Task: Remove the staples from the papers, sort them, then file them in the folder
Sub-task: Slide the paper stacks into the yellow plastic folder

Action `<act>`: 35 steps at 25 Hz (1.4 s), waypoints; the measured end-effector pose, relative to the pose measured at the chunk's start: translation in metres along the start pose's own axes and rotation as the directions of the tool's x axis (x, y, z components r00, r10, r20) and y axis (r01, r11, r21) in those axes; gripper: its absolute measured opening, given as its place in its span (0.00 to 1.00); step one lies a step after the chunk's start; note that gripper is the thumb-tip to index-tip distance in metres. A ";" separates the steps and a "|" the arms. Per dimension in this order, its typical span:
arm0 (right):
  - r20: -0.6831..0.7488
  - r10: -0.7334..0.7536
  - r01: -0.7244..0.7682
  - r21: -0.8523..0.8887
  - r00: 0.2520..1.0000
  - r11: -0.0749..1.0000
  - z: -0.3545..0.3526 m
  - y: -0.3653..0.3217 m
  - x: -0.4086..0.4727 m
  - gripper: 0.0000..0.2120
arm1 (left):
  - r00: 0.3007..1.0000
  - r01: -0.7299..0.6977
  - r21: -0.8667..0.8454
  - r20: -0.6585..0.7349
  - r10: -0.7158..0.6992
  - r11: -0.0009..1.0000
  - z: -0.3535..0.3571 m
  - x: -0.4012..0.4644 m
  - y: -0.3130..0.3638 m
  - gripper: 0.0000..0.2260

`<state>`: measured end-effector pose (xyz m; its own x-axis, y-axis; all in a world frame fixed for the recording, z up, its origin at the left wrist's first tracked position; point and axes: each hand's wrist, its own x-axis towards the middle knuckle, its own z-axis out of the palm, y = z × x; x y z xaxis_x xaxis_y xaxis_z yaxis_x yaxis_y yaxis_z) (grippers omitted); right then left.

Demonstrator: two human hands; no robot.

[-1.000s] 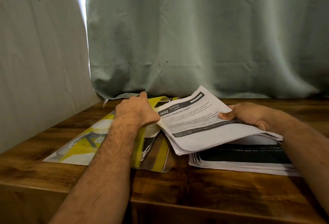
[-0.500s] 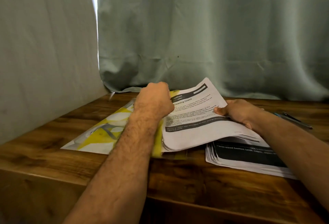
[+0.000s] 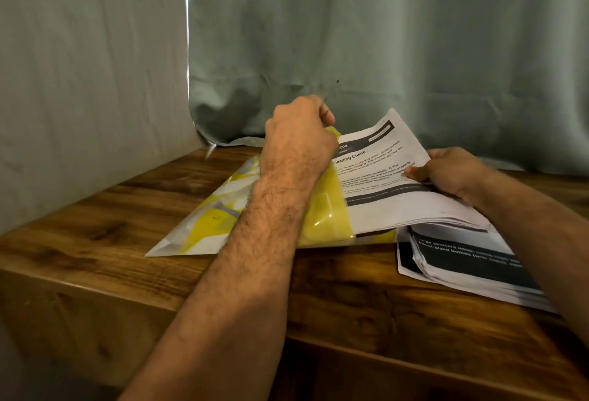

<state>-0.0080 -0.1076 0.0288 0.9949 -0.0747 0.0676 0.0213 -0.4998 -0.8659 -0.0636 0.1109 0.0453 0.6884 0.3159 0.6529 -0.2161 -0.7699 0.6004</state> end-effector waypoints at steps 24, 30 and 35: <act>0.420 0.062 -0.170 0.224 0.905 0.960 0.062 -0.010 -0.013 0.10 | 0.987 -0.137 0.093 0.096 0.128 0.986 0.019 -0.010 0.009 0.06; 0.371 0.045 -0.133 0.213 0.928 0.968 0.077 -0.003 -0.022 0.07 | 0.982 -0.131 0.104 0.147 0.115 0.986 0.028 -0.013 0.005 0.07; 0.197 0.076 -0.114 0.188 0.977 0.975 0.077 -0.004 -0.016 0.05 | 0.971 -0.108 0.128 0.229 0.076 0.986 0.035 -0.014 0.003 0.05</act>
<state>-0.0163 -0.0383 -0.0067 0.9935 0.0589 -0.0977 -0.0742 -0.3165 -0.9457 -0.0498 0.0847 0.0216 0.8100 0.1212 0.5738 -0.1984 -0.8641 0.4625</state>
